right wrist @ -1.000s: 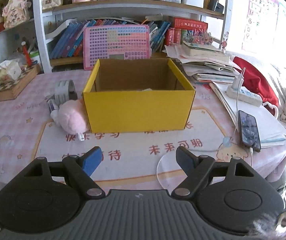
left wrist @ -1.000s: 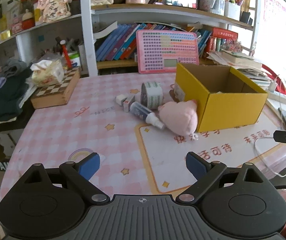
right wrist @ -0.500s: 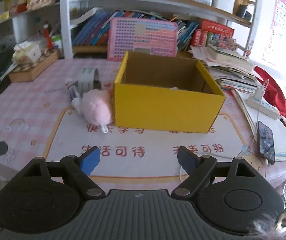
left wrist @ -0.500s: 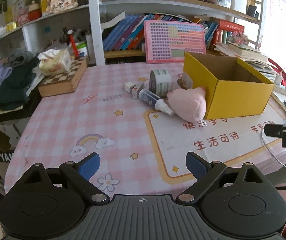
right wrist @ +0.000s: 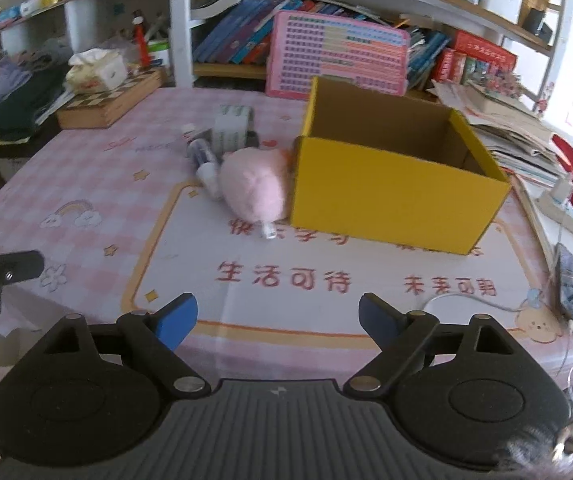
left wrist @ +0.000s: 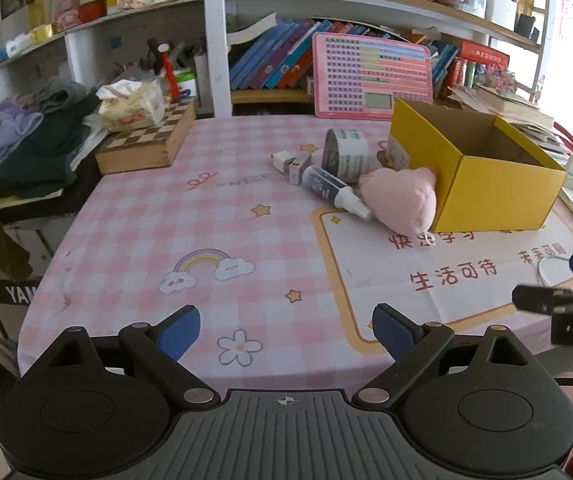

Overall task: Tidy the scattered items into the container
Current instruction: 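Move both tools toward the pink plush and spray bottle beside the box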

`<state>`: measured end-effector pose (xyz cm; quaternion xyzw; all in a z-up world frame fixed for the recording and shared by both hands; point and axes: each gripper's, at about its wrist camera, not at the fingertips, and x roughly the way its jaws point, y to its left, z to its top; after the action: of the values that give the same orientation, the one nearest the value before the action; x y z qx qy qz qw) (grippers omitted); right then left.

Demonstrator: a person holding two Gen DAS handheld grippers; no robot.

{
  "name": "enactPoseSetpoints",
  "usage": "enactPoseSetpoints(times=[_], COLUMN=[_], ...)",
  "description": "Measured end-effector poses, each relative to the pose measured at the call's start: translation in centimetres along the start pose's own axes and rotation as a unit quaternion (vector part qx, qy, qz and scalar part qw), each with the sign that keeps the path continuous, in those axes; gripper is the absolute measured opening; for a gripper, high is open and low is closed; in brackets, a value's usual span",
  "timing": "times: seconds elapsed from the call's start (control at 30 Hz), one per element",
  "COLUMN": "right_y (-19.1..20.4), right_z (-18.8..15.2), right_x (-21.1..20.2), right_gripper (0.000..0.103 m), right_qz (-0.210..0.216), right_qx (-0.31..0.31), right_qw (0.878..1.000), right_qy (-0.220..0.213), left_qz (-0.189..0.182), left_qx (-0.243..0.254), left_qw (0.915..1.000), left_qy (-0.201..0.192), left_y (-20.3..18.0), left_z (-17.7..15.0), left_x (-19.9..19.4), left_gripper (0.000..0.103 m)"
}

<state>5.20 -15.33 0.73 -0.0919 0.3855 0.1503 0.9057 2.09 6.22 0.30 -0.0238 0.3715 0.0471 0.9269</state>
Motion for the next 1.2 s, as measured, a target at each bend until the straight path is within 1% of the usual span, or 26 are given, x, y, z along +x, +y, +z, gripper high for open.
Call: enactPoseSetpoints(times=[0.13, 0.3, 0.6, 0.8, 0.93, 1.2], right_y=[0.4, 0.7, 2.5, 3.1, 3.2, 4.0], right_z=[-0.1, -0.1, -0.3, -0.2, -0.1, 0.2], right_x=[0.2, 0.5, 0.7, 0.9, 1.0, 1.5], right_gripper=[0.088, 0.088, 0.089, 0.089, 0.089, 0.089], right_qz=[0.005, 0.013, 0.031, 0.032, 0.031, 0.036], right_qx=[0.000, -0.001, -0.027, -0.040, -0.044, -0.051], right_qw=[1.000, 1.000, 0.999, 0.998, 0.998, 0.998], right_qy=[0.003, 0.010, 0.019, 0.021, 0.025, 0.029], left_qz=[0.000, -0.008, -0.010, -0.015, -0.021, -0.020], left_qx=[-0.007, -0.003, -0.001, -0.003, -0.013, -0.018], left_qw=[1.0000, 0.9999, 0.9998, 0.9997, 0.9993, 0.9990], left_qy=[0.005, 0.015, 0.016, 0.018, 0.028, 0.036], left_y=[0.3, 0.3, 0.6, 0.8, 1.3, 2.0], left_z=[-0.4, -0.8, -1.1, -1.2, -1.3, -1.2], left_x=[0.0, 0.0, 0.0, 0.1, 0.4, 0.8], left_gripper=[0.095, 0.095, 0.095, 0.095, 0.095, 0.095])
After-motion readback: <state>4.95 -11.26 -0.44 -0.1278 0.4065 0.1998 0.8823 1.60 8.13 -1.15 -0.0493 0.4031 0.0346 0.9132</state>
